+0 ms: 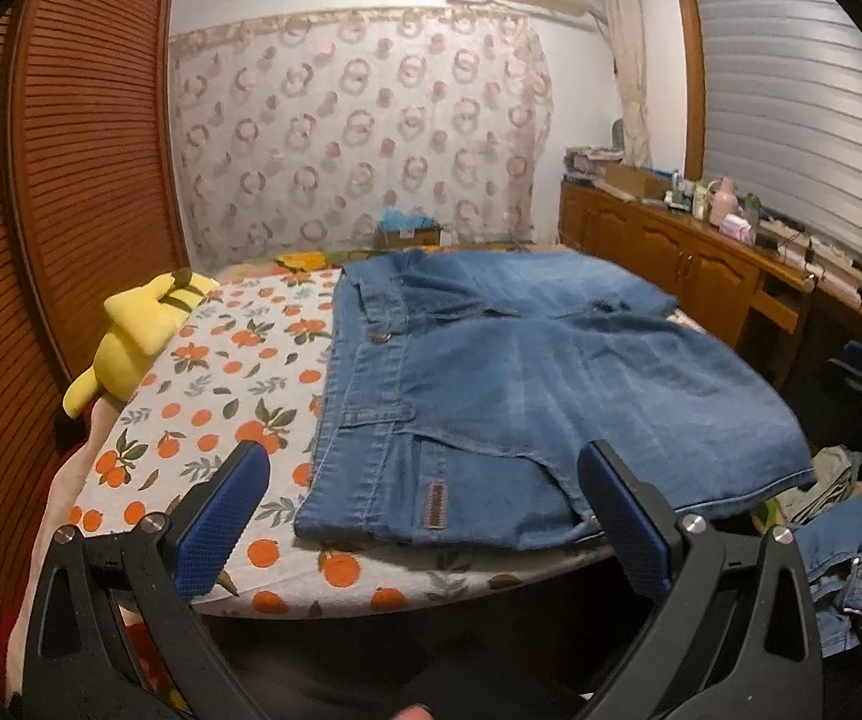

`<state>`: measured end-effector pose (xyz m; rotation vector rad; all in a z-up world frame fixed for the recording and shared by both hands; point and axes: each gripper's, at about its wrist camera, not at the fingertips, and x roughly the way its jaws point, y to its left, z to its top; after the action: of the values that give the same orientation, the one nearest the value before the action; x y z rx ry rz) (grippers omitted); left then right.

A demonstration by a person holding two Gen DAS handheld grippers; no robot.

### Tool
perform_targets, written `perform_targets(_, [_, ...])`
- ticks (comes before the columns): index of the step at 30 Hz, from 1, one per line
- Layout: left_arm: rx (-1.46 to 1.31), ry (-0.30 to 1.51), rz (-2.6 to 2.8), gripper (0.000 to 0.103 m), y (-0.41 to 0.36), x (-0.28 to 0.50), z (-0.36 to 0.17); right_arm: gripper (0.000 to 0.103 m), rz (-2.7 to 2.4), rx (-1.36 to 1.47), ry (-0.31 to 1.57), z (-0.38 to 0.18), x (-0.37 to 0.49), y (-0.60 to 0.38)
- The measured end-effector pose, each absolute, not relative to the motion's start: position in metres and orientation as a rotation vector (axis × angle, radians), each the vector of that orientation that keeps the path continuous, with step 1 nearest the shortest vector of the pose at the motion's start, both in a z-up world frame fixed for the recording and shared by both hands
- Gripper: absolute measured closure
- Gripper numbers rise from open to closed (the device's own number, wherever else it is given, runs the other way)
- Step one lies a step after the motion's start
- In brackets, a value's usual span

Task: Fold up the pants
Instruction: 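Lower the left tool to the jeans waistband edge and close on it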

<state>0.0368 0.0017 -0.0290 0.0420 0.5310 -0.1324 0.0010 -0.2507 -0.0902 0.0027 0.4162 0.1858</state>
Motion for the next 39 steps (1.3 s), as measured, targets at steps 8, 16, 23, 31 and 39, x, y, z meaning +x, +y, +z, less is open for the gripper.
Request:
perform_targets(8, [0.067, 0.629, -0.097, 0.010, 0.026, 0.061, -0.056, 0.006, 0.181, -0.016, 0.492, -0.102, 0.014, -0.261])
perform_targets(16, [0.041, 0.710, -0.119, 0.031, 0.038, 0.074, -0.080, 0.006, 0.175, -0.027, 0.541, -0.101, 0.014, -0.286])
perform_targets(23, [-0.045, 0.765, -0.145, 0.044, 0.048, 0.082, -0.097, 0.007, 0.154, -0.023, 0.585, -0.101, 0.011, -0.288])
perform_targets(31, [-0.092, 0.786, -0.144, 0.045, 0.053, 0.084, -0.100, 0.007, 0.172, -0.032, 0.591, -0.099, 0.006, -0.285])
perform_targets(39, [-0.128, 0.796, -0.122, 0.051, 0.056, 0.084, -0.101, 0.007, 0.171, -0.049, 0.588, -0.101, 0.009, -0.291])
